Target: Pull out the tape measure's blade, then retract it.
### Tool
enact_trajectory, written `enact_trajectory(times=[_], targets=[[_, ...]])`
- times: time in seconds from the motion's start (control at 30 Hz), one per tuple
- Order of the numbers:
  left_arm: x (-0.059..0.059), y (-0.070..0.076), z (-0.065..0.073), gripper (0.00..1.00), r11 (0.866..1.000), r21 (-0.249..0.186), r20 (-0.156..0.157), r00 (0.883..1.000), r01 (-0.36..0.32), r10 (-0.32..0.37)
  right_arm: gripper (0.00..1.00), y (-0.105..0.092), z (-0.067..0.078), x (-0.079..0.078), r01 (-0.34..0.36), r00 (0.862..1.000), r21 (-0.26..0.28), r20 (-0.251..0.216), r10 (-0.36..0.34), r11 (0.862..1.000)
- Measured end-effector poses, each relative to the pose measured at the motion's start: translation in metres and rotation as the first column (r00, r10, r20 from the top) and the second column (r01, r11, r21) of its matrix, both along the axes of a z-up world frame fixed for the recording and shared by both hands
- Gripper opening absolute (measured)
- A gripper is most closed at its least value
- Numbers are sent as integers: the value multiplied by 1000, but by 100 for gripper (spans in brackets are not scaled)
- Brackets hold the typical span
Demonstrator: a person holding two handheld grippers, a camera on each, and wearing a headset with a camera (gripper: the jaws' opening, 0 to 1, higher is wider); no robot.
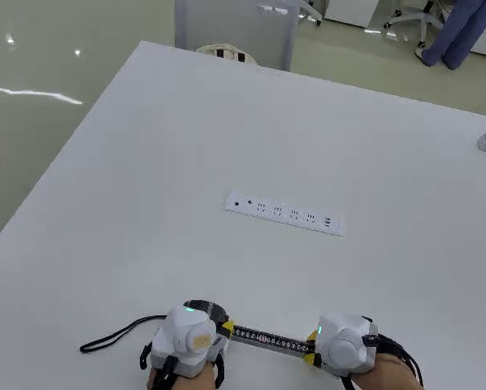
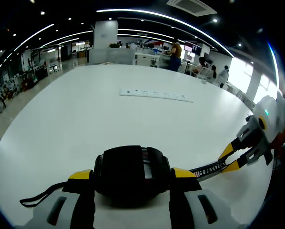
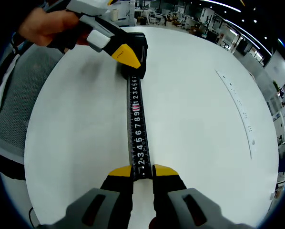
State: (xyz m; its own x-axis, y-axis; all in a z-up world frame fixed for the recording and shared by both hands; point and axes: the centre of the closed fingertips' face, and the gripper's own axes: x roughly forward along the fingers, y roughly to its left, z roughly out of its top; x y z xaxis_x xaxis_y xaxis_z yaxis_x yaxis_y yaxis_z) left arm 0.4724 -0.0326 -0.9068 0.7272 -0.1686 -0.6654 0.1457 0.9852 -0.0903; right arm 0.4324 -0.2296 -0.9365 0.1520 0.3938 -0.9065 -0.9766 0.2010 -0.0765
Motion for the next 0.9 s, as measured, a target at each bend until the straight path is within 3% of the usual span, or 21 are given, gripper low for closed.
enact_trajectory(times=[0.9], targets=[[0,-1,1,59,1000,-3,1,1000,-1,1,15,28,0,5,-11,1000,14,-1,11,1000]])
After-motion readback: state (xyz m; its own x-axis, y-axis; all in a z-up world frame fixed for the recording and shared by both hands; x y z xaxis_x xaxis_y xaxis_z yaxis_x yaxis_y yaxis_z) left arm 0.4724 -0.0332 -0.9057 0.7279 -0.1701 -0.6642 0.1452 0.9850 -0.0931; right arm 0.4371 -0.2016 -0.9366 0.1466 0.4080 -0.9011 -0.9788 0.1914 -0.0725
